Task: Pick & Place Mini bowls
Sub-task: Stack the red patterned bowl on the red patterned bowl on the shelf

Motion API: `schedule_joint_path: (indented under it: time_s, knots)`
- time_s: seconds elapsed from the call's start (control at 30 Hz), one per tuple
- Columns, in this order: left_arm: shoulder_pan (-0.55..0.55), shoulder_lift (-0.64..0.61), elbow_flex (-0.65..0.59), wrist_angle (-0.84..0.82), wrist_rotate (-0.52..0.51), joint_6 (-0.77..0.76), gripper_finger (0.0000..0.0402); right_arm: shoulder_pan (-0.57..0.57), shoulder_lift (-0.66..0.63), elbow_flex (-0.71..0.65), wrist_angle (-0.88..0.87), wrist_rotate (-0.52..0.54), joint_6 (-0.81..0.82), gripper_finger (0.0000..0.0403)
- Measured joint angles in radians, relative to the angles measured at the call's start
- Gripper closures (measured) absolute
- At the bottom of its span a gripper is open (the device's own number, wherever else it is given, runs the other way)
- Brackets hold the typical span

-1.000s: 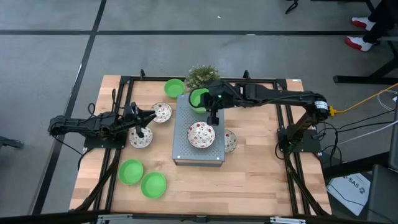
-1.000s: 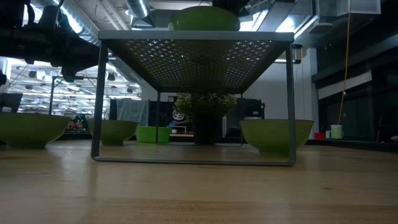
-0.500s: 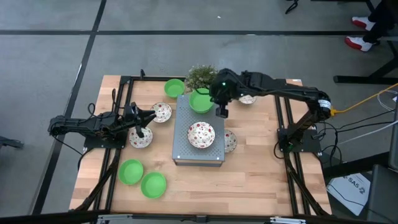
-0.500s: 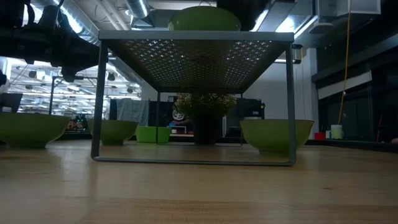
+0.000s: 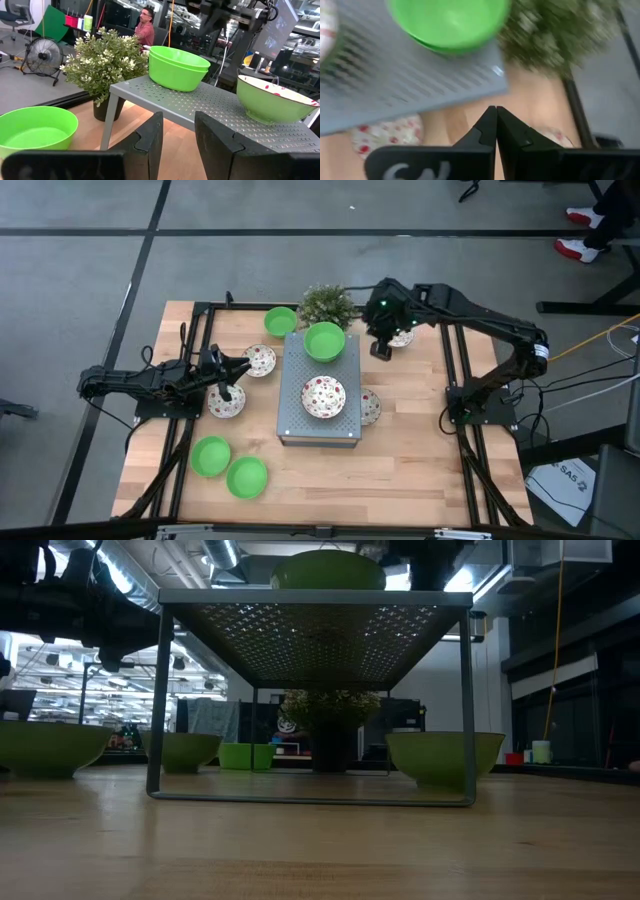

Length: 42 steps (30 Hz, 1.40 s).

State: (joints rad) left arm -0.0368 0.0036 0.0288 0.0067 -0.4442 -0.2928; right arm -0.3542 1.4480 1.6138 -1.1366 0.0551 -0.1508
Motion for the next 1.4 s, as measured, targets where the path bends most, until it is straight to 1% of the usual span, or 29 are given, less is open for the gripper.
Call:
schedule_joint_path:
  time_s: [0.07, 0.13, 0.33, 0.4, 0.57, 0.67, 0.73, 0.83, 0.93, 1.07, 1.17, 1.27, 1.4]
  knots:
    - [0.0, 0.0, 0.0, 0.0, 0.0, 0.0, 0.0295, -0.029, 0.0, 0.0, -0.042, 0.045, 0.013, 0.0393]
    - [0.0, 0.0, 0.0, 0.0, 0.0, 0.0, 0.0295, -0.06, 0.001, -0.012, -0.064, 0.062, 0.019, 0.0393]
    - [0.0, 0.0, 0.0, 0.0, 0.0, 0.0, 0.0295, -0.146, -0.005, -0.156, -0.042, 0.069, 0.064, 0.0393]
    - [0.0, 0.0, 0.0, 0.0, 0.0, 0.0, 0.0295, -0.164, -0.005, -0.219, -0.007, 0.085, 0.09, 0.0393]
    - [0.0, 0.0, 0.0, 0.0, 0.0, 0.0, 0.0295, -0.176, -0.005, -0.381, 0.148, 0.085, 0.115, 0.0393]
    - [0.0, 0.0, 0.0, 0.0, 0.0, 0.0, 0.0295, -0.176, -0.005, -0.455, 0.219, 0.089, 0.148, 0.0392]
    - [0.0, 0.0, 0.0, 0.0, 0.0, 0.0, 0.0295, -0.176, -0.005, -0.487, 0.236, 0.112, 0.144, 0.0387]
    - [0.0, 0.0, 0.0, 0.0, 0.0, 0.0, 0.0295, -0.176, -0.005, -0.514, 0.249, 0.141, 0.141, 0.0367]
    - [0.0, 0.0, 0.0, 0.0, 0.0, 0.0, 0.0295, -0.186, -0.005, -0.538, 0.26, 0.144, 0.144, 0.0332]
    - [0.0, 0.0, 0.0, 0.0, 0.0, 0.0, 0.0295, -0.201, -0.005, -0.588, 0.349, 0.145, 0.148, 0.0277]
    - [0.0, 0.0, 0.0, 0.0, 0.0, 0.0, 0.0295, -0.21, -0.005, -0.626, 0.433, 0.145, 0.15, 0.0243]
    - [0.0, 0.0, 0.0, 0.0, 0.0, 0.0, 0.0295, -0.217, -0.004, -0.657, 0.504, 0.144, 0.162, 0.0224]
    - [0.0, 0.0, 0.0, 0.0, 0.0, 0.0, 0.0295, -0.228, -0.004, -0.709, 0.563, 0.143, 0.17, 0.0218]
